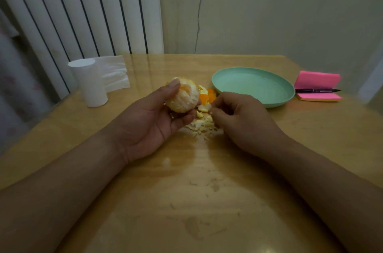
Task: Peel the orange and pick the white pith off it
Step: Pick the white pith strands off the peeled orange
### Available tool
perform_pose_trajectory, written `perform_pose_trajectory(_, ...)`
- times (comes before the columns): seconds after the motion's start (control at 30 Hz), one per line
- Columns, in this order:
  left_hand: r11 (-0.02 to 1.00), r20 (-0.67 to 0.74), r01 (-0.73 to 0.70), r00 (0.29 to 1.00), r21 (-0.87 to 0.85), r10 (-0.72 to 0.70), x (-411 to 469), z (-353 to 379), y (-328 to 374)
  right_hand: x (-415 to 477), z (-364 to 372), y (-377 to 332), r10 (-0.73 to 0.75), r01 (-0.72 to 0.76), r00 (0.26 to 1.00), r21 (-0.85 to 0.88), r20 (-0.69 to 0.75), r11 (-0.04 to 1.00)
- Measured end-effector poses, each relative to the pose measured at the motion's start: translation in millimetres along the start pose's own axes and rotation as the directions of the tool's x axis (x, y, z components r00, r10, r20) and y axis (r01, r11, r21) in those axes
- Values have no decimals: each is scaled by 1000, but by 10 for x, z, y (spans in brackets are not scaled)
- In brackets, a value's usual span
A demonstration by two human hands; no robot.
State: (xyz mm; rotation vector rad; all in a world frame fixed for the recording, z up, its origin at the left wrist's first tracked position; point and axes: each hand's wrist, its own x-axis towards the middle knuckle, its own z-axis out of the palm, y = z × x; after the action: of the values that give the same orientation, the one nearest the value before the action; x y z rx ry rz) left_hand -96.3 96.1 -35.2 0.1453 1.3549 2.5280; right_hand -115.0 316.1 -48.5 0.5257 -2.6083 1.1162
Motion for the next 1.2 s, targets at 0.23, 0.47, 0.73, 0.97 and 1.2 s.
perform_pose_trajectory(0.23, 1000, -82, 13, 997, -7, -13, 57, -49, -1, 18, -42, -88, -84, 113, 992, -395, 89, 912)
perform_pose_trajectory(0.47, 1000, -103, -6, 995, 28, 9, 66, -51, -40, 21, -48, -92, -148, 167, 986, -418, 76, 893)
perform_pose_trajectory(0.73, 1000, -107, -16, 994, 9, 17, 61, -48, -34, 20, -36, -68, -156, 168, 986, -392, 61, 905)
perform_pose_trajectory(0.97, 996, -29, -6, 1000, 85, 8, 66, -75, -58, -15, 16, -110, -157, 150, 986, -133, -48, 980)
perform_pose_trajectory(1.2, 941, 91, -76, 995, 328, 48, 66, -78, -86, -80, 66, -177, -209, 214, 974, 53, -87, 975)
